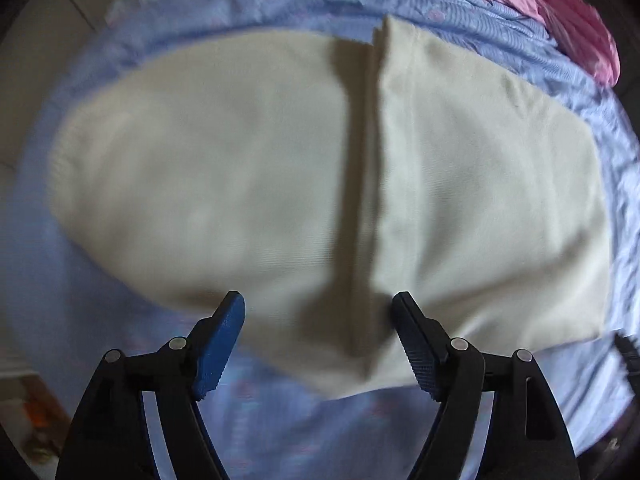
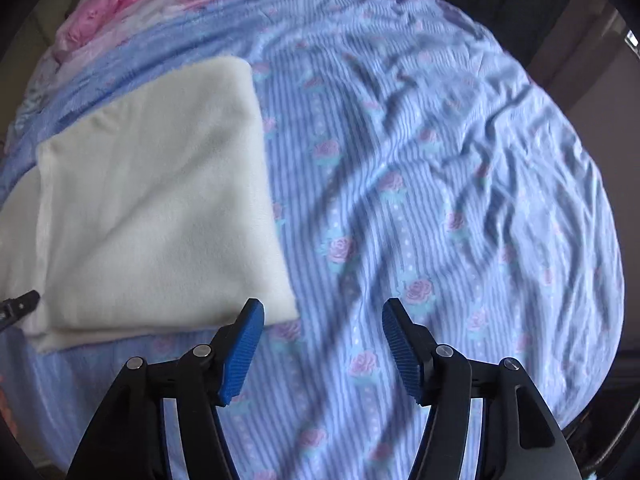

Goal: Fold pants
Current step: 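Release the trousers and move both grippers back over the bundle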

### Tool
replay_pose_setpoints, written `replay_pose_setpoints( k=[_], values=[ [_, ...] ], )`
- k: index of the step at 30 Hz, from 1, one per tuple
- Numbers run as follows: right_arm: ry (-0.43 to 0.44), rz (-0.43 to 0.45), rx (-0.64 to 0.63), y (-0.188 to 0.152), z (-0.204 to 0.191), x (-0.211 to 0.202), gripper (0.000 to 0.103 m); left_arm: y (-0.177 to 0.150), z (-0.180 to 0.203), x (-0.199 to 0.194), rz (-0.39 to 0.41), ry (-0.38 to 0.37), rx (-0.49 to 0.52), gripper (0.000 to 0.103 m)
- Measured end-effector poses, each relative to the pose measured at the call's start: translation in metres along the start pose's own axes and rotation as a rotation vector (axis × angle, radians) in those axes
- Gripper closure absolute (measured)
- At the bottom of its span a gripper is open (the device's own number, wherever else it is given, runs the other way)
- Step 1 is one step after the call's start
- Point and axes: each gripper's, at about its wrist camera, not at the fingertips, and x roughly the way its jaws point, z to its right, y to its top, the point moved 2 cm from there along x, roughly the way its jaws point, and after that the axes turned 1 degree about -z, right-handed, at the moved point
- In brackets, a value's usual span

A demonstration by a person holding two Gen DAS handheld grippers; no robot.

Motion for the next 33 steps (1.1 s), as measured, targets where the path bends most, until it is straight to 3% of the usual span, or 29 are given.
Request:
replay_pose_setpoints(
  k=[3, 5, 9, 14, 17, 23, 29, 33],
  values=[
    [0.049, 0.024, -0.076, -0.01, -0.024, -0.027, 0.041, -0.011, -0.018, -0.016, 0.025, 0.018, -0.007, 0.027],
    [0.082, 0.037, -0.13, -0.014, -0.046, -0.042, 0.041, -0.023, -0.045, -0.026, 0.028, 0.016, -0.064, 0.027],
    [0.158, 0.064, -0.245, -0.015, -0.101, -0.073, 0.041, -0.042, -0.105, -0.044, 0.044, -0.044, -0.219, 0.027],
    [0.206, 0.1, -0.279, -0.018, -0.163, -0.097, 0.04, -0.052, -0.174, -0.062, 0.082, -0.113, -0.275, 0.018],
    [0.218, 0.114, -0.275, -0.02, -0.204, -0.106, 0.034, -0.044, -0.218, -0.065, 0.104, -0.148, -0.258, 0.016],
    [0.23, 0.094, -0.263, -0.018, -0.282, -0.105, 0.034, -0.013, -0.291, -0.046, 0.118, -0.268, -0.218, 0.014],
    [0.191, 0.084, -0.309, 0.002, -0.355, -0.102, 0.034, 0.039, -0.332, -0.009, 0.11, -0.366, -0.168, 0.015],
    [0.17, 0.076, -0.339, 0.014, -0.395, -0.095, 0.034, 0.076, -0.351, 0.035, 0.063, -0.469, -0.205, 0.015]
  ],
)
